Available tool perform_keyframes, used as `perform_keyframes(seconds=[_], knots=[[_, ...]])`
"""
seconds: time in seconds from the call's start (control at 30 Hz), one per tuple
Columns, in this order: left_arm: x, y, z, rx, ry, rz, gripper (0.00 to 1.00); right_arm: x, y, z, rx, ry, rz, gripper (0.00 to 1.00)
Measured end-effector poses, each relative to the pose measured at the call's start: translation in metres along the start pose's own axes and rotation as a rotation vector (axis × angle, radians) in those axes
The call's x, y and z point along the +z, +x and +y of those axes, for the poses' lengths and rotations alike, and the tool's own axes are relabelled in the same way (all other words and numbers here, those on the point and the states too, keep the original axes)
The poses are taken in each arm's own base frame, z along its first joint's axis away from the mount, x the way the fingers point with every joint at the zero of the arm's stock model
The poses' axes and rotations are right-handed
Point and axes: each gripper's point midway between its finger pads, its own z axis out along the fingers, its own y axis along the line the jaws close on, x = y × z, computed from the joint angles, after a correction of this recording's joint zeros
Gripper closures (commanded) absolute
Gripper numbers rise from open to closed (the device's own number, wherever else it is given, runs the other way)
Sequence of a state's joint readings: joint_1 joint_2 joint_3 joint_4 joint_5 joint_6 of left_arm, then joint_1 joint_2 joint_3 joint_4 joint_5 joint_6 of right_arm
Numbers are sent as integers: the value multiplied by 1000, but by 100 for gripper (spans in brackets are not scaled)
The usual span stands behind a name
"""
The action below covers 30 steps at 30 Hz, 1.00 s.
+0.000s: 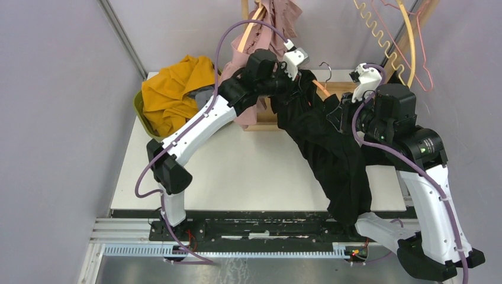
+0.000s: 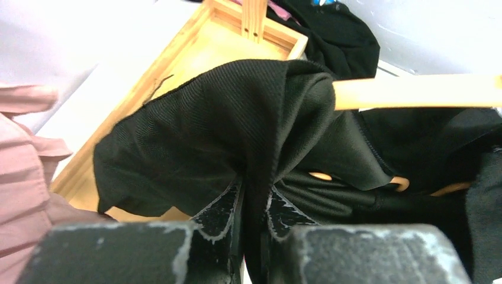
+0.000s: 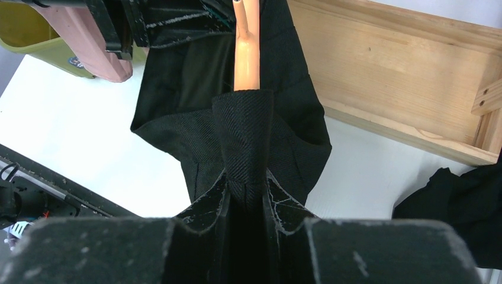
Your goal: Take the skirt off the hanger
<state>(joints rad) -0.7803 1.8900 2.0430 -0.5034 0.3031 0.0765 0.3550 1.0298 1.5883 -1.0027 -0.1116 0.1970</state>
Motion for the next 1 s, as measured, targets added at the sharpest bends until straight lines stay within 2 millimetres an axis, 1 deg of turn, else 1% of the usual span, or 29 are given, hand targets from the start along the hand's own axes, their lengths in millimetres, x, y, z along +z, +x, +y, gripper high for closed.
perform_keyframes(seconds=[0.07,0.13,0.3,0.4,0.47,0.5,0.57,0.63,0.67,0.73,0.8,0.87,0.93,1.0], knots=[[-4,-8,2,3,-13,-11,90,1,-1,0,-1,0,-2,99],[-9,-20,2,10,-21,-36,91,3,-2,0,-1,-1,-5,99],[-26,-60,12,33,-66,-129,92,11,-1,-1,-1,-3,-3,99],[-38,-78,27,21,-85,-185,92,15,3,-1,0,-6,6,99],[-45,-82,49,-16,-100,-209,92,15,3,0,0,-11,8,99],[-47,-83,63,-35,-113,-221,92,15,3,0,-1,-13,8,99],[-46,-79,91,-66,-138,-232,92,15,3,2,-2,-20,8,99],[-36,-66,117,-103,-141,-225,93,15,3,2,-2,-24,9,99],[-29,-57,126,-132,-134,-215,93,15,3,2,-2,-25,10,99],[-13,-38,136,-180,-106,-191,93,13,3,3,-3,-24,14,99],[4,-18,140,-219,-68,-162,92,11,3,2,-7,-21,16,99],[16,-7,137,-231,-32,-150,92,8,5,1,-10,-16,27,99],[21,-4,133,-245,-4,-146,91,5,8,1,-13,-13,43,99],[21,-6,129,-253,18,-156,90,2,8,1,-17,-11,47,99]])
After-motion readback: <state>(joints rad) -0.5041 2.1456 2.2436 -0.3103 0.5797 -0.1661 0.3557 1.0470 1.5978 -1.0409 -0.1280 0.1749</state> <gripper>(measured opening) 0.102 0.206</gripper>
